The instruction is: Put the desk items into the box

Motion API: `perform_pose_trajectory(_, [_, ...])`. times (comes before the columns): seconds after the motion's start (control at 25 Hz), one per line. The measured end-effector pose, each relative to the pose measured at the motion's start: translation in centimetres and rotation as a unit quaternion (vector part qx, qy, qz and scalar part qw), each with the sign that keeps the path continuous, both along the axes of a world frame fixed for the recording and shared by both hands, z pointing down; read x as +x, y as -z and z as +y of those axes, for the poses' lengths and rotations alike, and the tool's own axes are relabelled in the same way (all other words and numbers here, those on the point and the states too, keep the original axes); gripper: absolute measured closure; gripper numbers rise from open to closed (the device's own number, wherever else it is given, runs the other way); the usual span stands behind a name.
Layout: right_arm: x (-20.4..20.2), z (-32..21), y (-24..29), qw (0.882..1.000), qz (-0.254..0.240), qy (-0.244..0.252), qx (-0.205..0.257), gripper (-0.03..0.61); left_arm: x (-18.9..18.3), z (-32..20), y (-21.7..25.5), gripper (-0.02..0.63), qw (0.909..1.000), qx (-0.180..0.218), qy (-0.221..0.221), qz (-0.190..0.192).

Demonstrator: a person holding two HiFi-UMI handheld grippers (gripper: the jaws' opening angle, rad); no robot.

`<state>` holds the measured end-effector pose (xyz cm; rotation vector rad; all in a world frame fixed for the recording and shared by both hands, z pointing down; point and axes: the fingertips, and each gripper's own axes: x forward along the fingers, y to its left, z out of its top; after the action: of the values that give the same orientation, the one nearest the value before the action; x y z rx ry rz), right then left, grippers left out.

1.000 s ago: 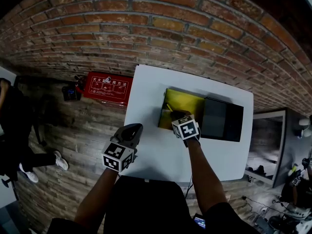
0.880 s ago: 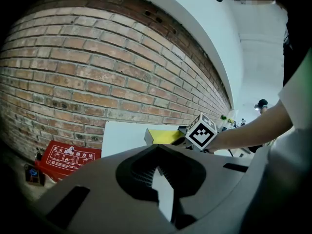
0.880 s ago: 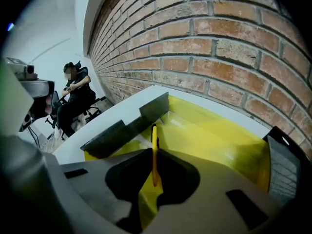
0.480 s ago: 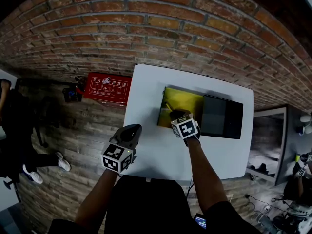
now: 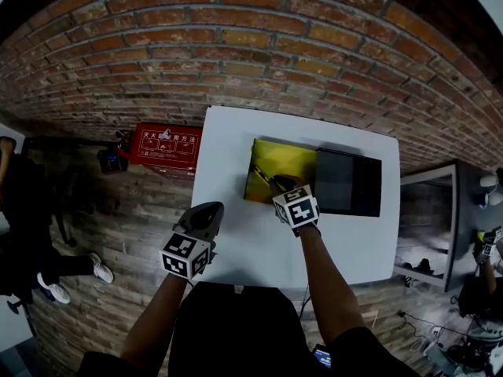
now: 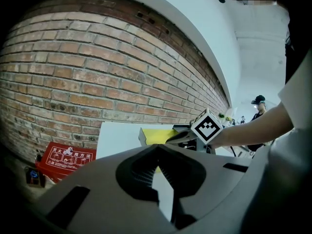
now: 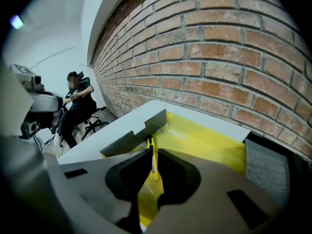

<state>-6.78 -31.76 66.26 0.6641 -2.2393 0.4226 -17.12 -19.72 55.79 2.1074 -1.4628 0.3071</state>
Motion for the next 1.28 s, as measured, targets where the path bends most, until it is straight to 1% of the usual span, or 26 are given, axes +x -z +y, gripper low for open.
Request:
perform_pose_trajectory(0.2, [0.9,1.2,2.9,0.998,-0.059,-0.02,0.0,0.534,0.9,0.1,0.5,0.6,1.0,0.007,-0.004,0.0])
perform_pose_trajectory(0.44, [3.1,3.3,5.8,0.991,-0.122,-0.049,-0.009,0.535,2.3,-0.3,2.0,0.6,0.9997,0.023,-0.013,0.0])
perform_pose_trajectory(0.56, [4.6,4.3,7.1,0.988,-0.139,-0.063,-0.006,0.541,3.3,-0.5,2.9,0.6,0.9993,0.032,-0.019,0.001])
perform_pose_trajectory(0.72, [6.5,5.7,9.3,0.981,-0.173,-0.084,0.002,0.545,4.5,-0.7,4.0,0.6,0.9986,0.043,-0.031,0.0])
perform_pose_trajectory(0.96, [9.8,7.8,12.4,0.974,-0.201,-0.099,0.031,0.546,6.4,-0.6,5.3,0.6,0.9971,0.056,-0.051,-0.005])
perform_pose_trajectory(1.2, [13.6,9.5,15.5,0.962,-0.232,-0.136,0.057,0.549,7.7,0.2,6.4,0.6,0.9961,0.063,-0.061,-0.002])
perform_pose_trajectory(1.28, [14.5,10.1,16.4,0.959,-0.234,-0.141,0.07,0.549,7.9,0.4,6.9,0.6,0.9958,0.067,-0.063,0.0])
